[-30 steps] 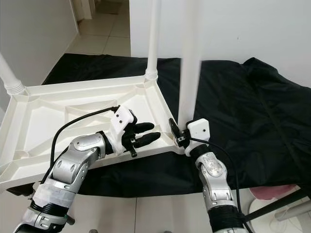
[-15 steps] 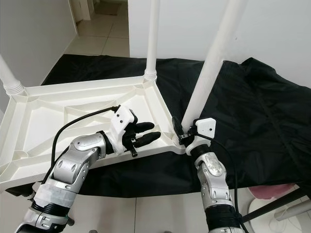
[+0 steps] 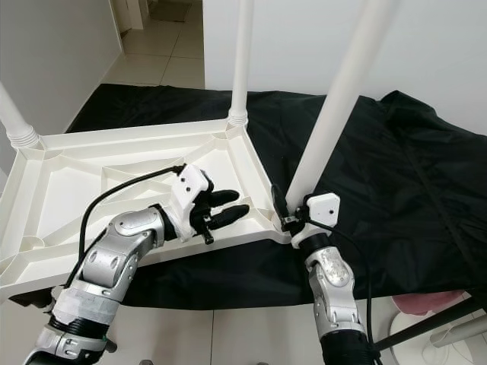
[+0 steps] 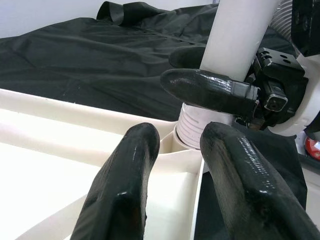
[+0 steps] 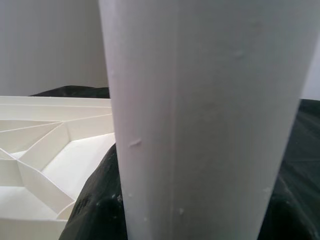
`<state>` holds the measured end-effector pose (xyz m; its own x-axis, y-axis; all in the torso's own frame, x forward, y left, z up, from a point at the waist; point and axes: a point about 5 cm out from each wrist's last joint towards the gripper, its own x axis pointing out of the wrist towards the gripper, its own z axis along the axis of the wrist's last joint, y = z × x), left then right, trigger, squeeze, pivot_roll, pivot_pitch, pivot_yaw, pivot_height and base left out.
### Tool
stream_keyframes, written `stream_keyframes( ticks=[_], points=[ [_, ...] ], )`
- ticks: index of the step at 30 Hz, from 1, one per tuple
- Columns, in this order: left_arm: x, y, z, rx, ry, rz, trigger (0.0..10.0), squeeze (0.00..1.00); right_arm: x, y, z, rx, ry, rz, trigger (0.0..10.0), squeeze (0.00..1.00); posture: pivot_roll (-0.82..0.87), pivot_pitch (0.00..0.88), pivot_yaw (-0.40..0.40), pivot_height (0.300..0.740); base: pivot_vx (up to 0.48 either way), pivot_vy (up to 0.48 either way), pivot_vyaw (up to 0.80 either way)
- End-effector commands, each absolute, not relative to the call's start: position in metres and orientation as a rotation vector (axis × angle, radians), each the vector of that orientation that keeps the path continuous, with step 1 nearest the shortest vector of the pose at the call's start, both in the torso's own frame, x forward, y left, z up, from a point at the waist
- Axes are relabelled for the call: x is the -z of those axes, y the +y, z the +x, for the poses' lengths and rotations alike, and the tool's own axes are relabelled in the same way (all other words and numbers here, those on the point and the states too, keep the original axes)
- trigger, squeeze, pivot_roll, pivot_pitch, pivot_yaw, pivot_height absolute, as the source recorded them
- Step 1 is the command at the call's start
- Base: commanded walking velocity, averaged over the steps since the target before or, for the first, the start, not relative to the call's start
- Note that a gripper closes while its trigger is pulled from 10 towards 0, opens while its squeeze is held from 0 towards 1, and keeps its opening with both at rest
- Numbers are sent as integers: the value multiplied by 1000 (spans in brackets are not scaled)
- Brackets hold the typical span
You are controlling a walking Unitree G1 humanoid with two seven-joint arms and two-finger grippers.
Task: Building children table
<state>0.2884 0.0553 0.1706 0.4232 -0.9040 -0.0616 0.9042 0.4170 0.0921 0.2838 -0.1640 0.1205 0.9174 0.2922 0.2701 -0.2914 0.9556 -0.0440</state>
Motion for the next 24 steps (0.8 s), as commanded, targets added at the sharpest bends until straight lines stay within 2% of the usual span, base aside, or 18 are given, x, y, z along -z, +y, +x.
stream_keyframes(
  ticks=[1, 13, 24],
  points=[
    [-170, 60, 295, 976, 1, 114, 10000, 0, -100, -161, 278, -324, -175, -6, 10000, 0, -24, 6, -28, 740, 0, 0, 0],
    [-172, 60, 297, 972, -10, 116, 10000, 0, -107, -163, 291, -381, -132, -106, 10000, 0, -24, 8, -30, 740, 0, 0, 0],
    [-175, 60, 298, 965, -21, 116, 10000, 0, -107, -172, 297, -278, -89, 46, 10000, 0, -20, 6, -31, 740, 0, 0, 0]
  ],
)
